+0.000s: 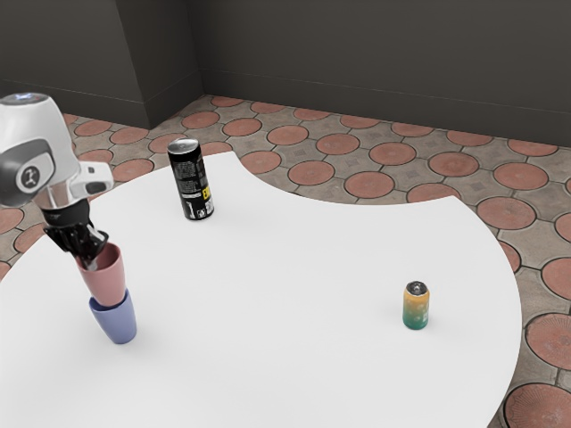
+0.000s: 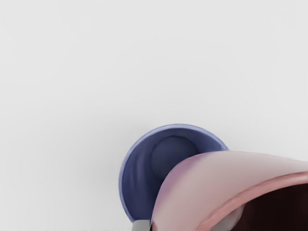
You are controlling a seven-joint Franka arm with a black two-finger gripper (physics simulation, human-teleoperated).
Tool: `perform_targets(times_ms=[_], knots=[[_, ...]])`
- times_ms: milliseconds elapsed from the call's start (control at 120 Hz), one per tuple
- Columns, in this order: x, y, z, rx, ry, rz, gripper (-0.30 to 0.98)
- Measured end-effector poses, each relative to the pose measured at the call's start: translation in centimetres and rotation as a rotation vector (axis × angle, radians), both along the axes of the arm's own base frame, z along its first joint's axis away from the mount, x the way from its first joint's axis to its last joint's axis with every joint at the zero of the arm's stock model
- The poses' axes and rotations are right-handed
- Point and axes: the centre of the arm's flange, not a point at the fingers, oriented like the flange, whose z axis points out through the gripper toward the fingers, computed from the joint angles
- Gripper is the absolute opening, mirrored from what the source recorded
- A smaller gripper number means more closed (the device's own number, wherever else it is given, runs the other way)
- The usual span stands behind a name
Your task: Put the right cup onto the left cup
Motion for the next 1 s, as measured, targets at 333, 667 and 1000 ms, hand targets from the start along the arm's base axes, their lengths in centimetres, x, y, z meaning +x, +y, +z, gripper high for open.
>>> perform_targets(times_ms=[333, 667, 1000], knots=[[-0.2, 1.3, -0.7, -0.005, 0.002, 0.027, -0.1], [0.5, 1.4, -2.1, 0.003, 0.01, 0.028, -0.1], [1.0, 1.4, -3.8, 0.001, 0.027, 0.029, 0.17]])
